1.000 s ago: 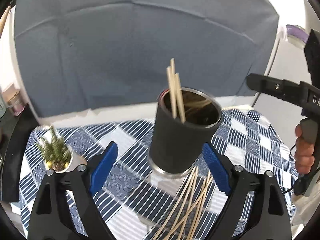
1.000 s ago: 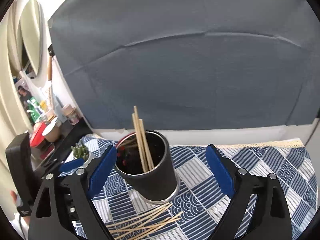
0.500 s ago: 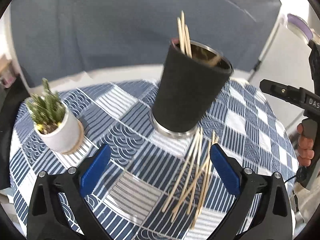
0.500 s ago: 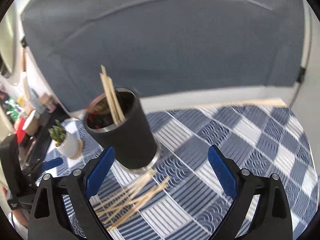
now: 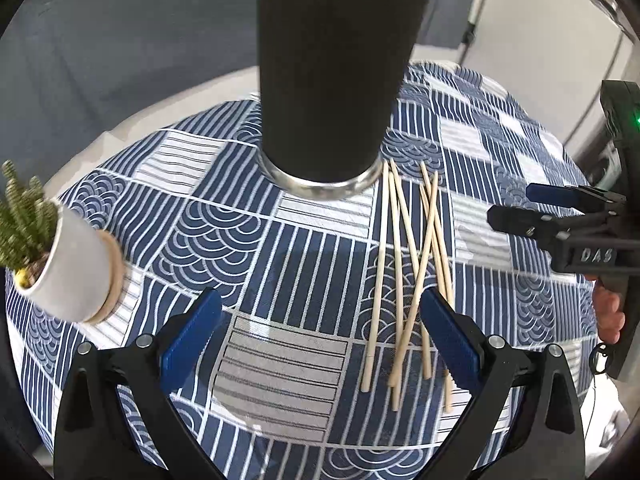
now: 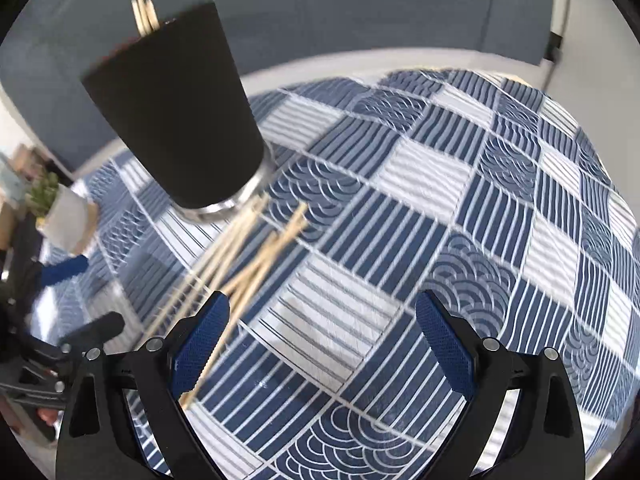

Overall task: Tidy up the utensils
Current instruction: 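Move both open tools down to the loose sticks beside the holder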

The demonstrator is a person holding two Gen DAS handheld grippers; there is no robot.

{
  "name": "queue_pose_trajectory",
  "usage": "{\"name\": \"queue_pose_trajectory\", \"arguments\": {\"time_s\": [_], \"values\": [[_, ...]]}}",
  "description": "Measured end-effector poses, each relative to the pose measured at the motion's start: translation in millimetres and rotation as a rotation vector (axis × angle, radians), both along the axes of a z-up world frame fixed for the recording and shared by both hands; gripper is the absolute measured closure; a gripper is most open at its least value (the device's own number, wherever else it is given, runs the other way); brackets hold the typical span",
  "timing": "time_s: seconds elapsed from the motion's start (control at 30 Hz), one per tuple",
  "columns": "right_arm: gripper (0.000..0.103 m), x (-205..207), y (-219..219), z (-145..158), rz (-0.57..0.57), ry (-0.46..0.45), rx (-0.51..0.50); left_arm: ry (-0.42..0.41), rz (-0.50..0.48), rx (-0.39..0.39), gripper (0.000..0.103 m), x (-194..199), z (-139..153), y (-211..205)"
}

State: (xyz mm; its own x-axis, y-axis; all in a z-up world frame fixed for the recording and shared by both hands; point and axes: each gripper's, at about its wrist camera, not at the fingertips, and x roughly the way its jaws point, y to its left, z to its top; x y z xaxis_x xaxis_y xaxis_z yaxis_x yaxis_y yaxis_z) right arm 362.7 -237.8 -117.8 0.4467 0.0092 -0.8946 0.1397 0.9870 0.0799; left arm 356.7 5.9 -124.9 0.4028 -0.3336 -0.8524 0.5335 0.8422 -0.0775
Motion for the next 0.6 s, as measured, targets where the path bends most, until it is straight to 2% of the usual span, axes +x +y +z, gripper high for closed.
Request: {"name": "queue_pose_trajectory", "arguments": {"time_s": [0.17, 0.33, 0.53, 0.6], "values": [[0.013, 3.9, 15.3, -19.2, -0.002, 0.052, -0.050, 0.022, -0.067, 0.034, 0.006, 11.8, -15.1, -9.8], [0.013, 9.9, 13.7, -25.0, -0.046, 0.061, -0.039, 0.036, -0.108, 0.048, 0.006, 19.2, -23.5, -17.9], [0.012, 19.0, 9.5, -35.6, -0.102, 0.091, 0.012, 0.033, -0.138, 0.107, 0.006, 23.5, -31.7, -26.8], [0.012, 19.9, 11.9, -35.7, -0.108, 0.080, 0.000, 0.034, -0.146, 0.112, 0.006, 25.3, -31.9, -28.1]]}}
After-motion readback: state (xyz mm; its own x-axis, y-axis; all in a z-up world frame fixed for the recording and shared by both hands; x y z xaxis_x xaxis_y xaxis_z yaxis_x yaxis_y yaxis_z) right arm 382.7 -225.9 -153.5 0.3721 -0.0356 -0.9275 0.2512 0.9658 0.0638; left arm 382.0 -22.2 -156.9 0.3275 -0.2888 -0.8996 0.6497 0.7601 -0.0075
